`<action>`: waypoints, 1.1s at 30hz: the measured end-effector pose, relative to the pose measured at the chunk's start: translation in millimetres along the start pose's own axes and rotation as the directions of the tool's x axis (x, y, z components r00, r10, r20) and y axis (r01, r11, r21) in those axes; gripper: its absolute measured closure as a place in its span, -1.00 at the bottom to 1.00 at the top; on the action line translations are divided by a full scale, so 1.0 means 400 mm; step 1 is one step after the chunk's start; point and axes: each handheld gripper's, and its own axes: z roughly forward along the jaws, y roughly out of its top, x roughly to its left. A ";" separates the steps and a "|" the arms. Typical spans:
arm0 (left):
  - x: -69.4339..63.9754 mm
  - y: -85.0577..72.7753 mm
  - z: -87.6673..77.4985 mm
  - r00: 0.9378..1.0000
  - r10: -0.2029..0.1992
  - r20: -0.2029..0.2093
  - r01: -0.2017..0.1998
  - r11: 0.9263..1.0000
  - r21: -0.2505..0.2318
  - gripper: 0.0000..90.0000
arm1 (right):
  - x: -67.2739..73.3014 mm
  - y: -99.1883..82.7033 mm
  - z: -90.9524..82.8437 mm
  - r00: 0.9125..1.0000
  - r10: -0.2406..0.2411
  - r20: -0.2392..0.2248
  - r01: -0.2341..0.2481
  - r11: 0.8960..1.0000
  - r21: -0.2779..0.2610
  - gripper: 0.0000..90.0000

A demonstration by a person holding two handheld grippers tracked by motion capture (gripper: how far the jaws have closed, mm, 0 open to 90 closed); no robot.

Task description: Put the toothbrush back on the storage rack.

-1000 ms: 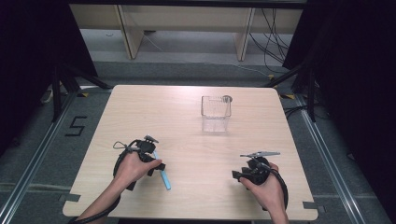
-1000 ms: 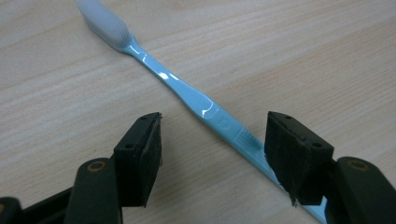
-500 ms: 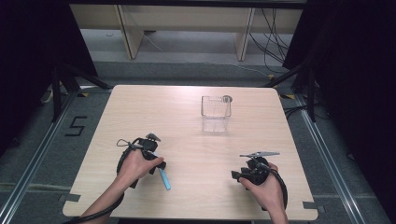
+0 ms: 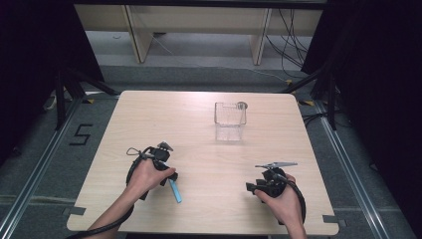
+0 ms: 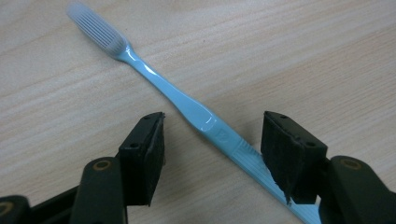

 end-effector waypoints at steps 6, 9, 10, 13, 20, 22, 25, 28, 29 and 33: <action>-0.001 -0.002 -0.001 0.999 0.037 -0.018 -0.037 0.999 0.005 0.04 | 0.000 0.000 0.002 1.000 -0.004 0.003 0.004 1.000 0.009 0.16; 0.000 -0.003 -0.002 0.997 0.066 -0.027 -0.066 0.998 0.014 0.09 | 0.000 -0.001 0.003 1.000 -0.006 0.000 0.006 1.000 0.010 0.16; 0.000 -0.003 -0.002 0.997 0.072 -0.028 -0.072 0.997 0.017 0.12 | -0.002 -0.002 0.007 1.000 -0.017 -0.002 0.017 1.000 -0.015 0.16; -0.004 -0.009 0.001 0.997 0.064 -0.032 -0.064 0.998 0.001 0.23 | -0.001 -0.001 0.007 1.000 -0.009 0.000 0.009 1.000 -0.009 0.16; -0.002 -0.011 -0.003 0.991 0.124 -0.044 -0.123 0.992 0.026 0.36 | -0.001 -0.002 0.011 1.000 -0.020 -0.003 0.020 1.000 -0.009 0.16; -0.001 -0.012 -0.007 0.989 0.141 -0.037 -0.139 0.989 0.050 0.40 | 0.002 -0.002 0.010 1.000 -0.007 -0.006 0.007 1.000 -0.004 0.16; -0.003 -0.015 -0.004 0.990 0.139 -0.040 -0.137 0.990 0.034 0.45 | 0.003 -0.001 0.011 1.000 -0.007 0.008 0.007 1.000 -0.004 0.16; 0.000 -0.012 -0.011 0.984 0.174 -0.041 -0.170 0.983 0.074 0.51 | 0.002 -0.001 0.011 1.000 -0.021 -0.001 0.021 1.000 -0.012 0.16; 0.000 -0.012 -0.011 0.983 0.177 -0.041 -0.174 0.982 0.075 0.51 | 0.002 -0.001 0.011 1.000 -0.021 -0.001 0.021 1.000 -0.012 0.16; -0.001 -0.011 -0.012 0.981 0.190 -0.037 -0.186 0.978 0.089 0.60 | 0.008 0.000 0.009 1.000 -0.002 -0.001 0.002 1.000 0.015 0.16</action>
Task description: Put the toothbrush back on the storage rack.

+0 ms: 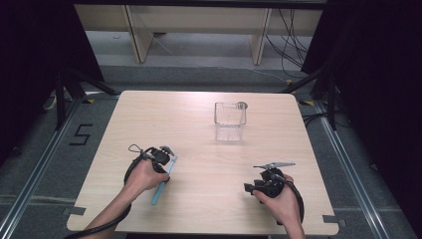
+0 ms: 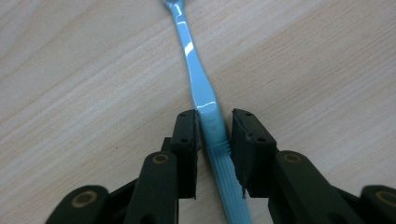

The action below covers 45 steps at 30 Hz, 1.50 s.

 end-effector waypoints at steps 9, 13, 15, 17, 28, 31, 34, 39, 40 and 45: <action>0.000 -0.002 0.000 0.998 0.064 0.010 -0.064 0.998 0.000 0.72 | 0.000 -0.002 0.009 1.000 -0.007 -0.022 0.007 0.999 -0.039 0.16; 0.000 -0.002 -0.002 0.995 0.097 0.012 -0.097 0.995 0.010 0.73 | -0.001 0.000 0.003 1.000 -0.012 -0.004 0.012 1.000 0.005 0.16; -0.003 -0.004 0.001 0.995 0.103 0.015 -0.103 0.995 0.003 0.73 | -0.001 0.000 0.004 1.000 -0.013 -0.006 0.013 1.000 -0.001 0.17; 0.000 -0.001 -0.003 0.990 0.139 0.016 -0.139 0.990 0.017 0.73 | 0.000 0.000 0.003 1.000 -0.012 -0.017 0.012 1.000 -0.005 0.17; 0.002 -0.007 -0.009 0.981 0.188 0.044 -0.186 0.981 -0.050 0.74 | -0.002 0.000 0.007 1.000 -0.025 -0.010 0.024 1.000 -0.010 0.17; 0.005 -0.009 -0.018 0.978 0.202 0.046 -0.198 0.976 -0.087 0.74 | -0.002 -0.001 0.007 1.000 -0.023 -0.009 0.023 1.000 -0.014 0.16; 0.006 -0.012 -0.027 0.976 0.209 0.065 -0.199 0.972 -0.127 0.74 | -0.002 -0.001 0.008 1.000 -0.024 -0.009 0.024 1.000 -0.015 0.17; 0.007 -0.019 -0.039 0.971 0.222 0.087 -0.199 0.955 -0.220 0.73 | -0.001 -0.001 0.009 1.000 -0.020 0.000 0.020 1.000 -0.014 0.17; 0.009 -0.019 -0.041 0.969 0.228 0.091 -0.201 0.951 -0.233 0.73 | -0.001 -0.001 0.009 1.000 -0.020 0.000 0.020 1.000 -0.014 0.17; 0.017 -0.024 -0.054 0.964 0.247 0.099 -0.208 0.931 -0.300 0.74 | -0.001 -0.001 0.011 1.000 -0.026 0.001 0.026 1.000 -0.008 0.17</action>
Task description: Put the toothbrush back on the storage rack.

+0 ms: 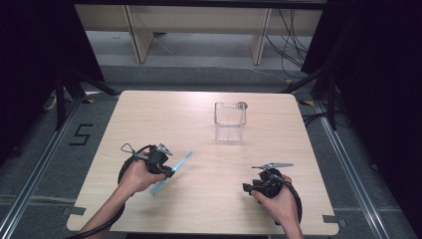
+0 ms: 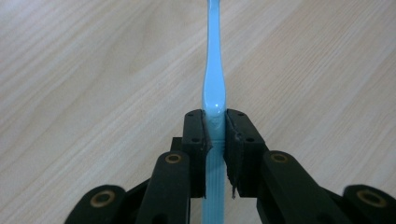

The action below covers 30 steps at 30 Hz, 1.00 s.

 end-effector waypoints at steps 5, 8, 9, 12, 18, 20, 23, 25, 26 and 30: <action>0.002 -0.007 -0.004 1.000 -0.017 0.020 0.018 0.998 -0.061 0.73 | 0.002 0.000 0.001 1.000 0.008 0.007 -0.008 1.000 -0.009 0.17; 0.001 -0.014 -0.007 0.999 -0.027 0.021 0.029 0.992 -0.121 0.73 | -0.001 0.000 0.002 1.000 -0.030 0.000 0.030 0.998 -0.055 0.18; 0.002 -0.016 -0.008 0.999 -0.022 0.026 0.026 0.989 -0.143 0.73 | 0.008 0.000 0.000 1.000 0.009 -0.009 -0.009 0.999 -0.052 0.19; 0.003 -0.020 -0.011 0.999 -0.028 0.039 0.035 0.980 -0.196 0.73 | 0.003 0.001 -0.001 0.999 -0.038 0.004 0.038 0.996 -0.081 0.19; 0.008 -0.030 -0.012 0.999 -0.036 0.030 0.043 0.962 -0.271 0.73 | 0.011 0.000 -0.001 1.000 -0.011 -0.021 0.009 0.996 -0.087 0.19; 0.009 -0.033 -0.013 0.999 -0.033 0.026 0.039 0.954 -0.299 0.73 | 0.005 0.001 0.003 0.999 -0.044 -0.021 0.041 0.994 -0.104 0.19; 0.009 -0.035 -0.016 0.999 -0.028 0.019 0.032 0.944 -0.328 0.73 | 0.011 0.000 0.005 0.999 -0.023 -0.030 0.020 0.995 -0.099 0.19; 0.008 -0.037 -0.015 0.999 -0.030 0.019 0.034 0.938 -0.346 0.73 | 0.010 0.001 0.006 0.999 -0.036 -0.016 0.034 0.994 -0.101 0.19; 0.010 -0.039 -0.015 1.000 -0.021 0.015 0.025 0.938 -0.345 0.73 | 0.011 0.001 0.007 0.999 -0.030 -0.014 0.029 0.994 -0.101 0.19; 0.010 -0.043 -0.013 1.000 -0.023 0.012 0.026 0.933 -0.360 0.73 | 0.013 0.000 0.006 1.000 -0.028 -0.004 0.028 0.995 -0.100 0.19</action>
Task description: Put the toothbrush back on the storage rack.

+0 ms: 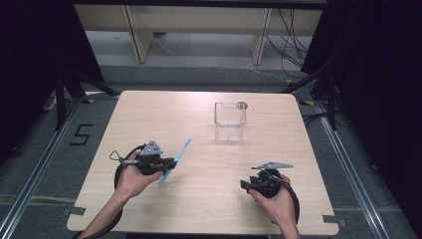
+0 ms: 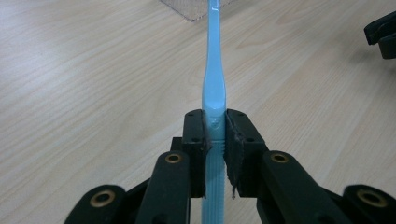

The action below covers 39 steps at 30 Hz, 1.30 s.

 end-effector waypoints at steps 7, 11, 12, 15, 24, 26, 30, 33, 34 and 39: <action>0.000 -0.004 -0.005 1.000 -0.019 0.002 0.019 0.997 -0.074 0.73 | 0.006 -0.001 0.002 0.999 0.011 -0.039 -0.011 1.000 -0.007 0.19; 0.003 -0.008 -0.013 1.000 -0.025 -0.010 0.023 0.991 -0.132 0.74 | 0.002 -0.001 0.005 0.999 -0.023 -0.040 0.022 0.999 -0.025 0.19; 0.003 -0.008 -0.013 1.000 -0.025 -0.010 0.023 0.991 -0.132 0.74 | 0.002 -0.001 0.005 0.999 -0.023 -0.040 0.022 0.999 -0.025 0.19; 0.005 -0.011 -0.015 1.000 -0.027 -0.011 0.024 0.983 -0.180 0.73 | 0.003 0.001 0.008 0.998 -0.054 -0.038 0.051 0.996 -0.069 0.19; 0.007 -0.020 -0.021 0.999 -0.029 -0.021 0.022 0.959 -0.284 0.73 | 0.016 0.005 0.004 0.994 -0.102 -0.033 0.097 0.987 -0.126 0.17; 0.007 -0.022 -0.021 0.999 -0.028 -0.022 0.020 0.952 -0.304 0.73 | 0.018 0.006 0.004 0.994 -0.103 -0.023 0.099 0.985 -0.139 0.17; 0.006 -0.025 -0.021 1.000 -0.023 -0.019 0.015 0.939 -0.343 0.74 | 0.022 0.008 0.007 0.992 -0.124 0.000 0.123 0.981 -0.152 0.17; 0.006 -0.026 -0.021 1.000 -0.019 -0.013 0.013 0.925 -0.379 0.74 | 0.025 0.009 0.005 0.992 -0.126 -0.021 0.120 0.978 -0.171 0.17; 0.007 -0.026 -0.022 1.000 -0.019 -0.014 0.012 0.918 -0.396 0.74 | 0.032 0.008 0.006 0.993 -0.116 -0.029 0.109 0.976 -0.189 0.14; 0.009 -0.028 -0.022 1.000 -0.017 -0.017 0.008 0.903 -0.429 0.73 | 0.036 0.014 0.005 0.988 -0.152 -0.016 0.143 0.960 -0.240 0.10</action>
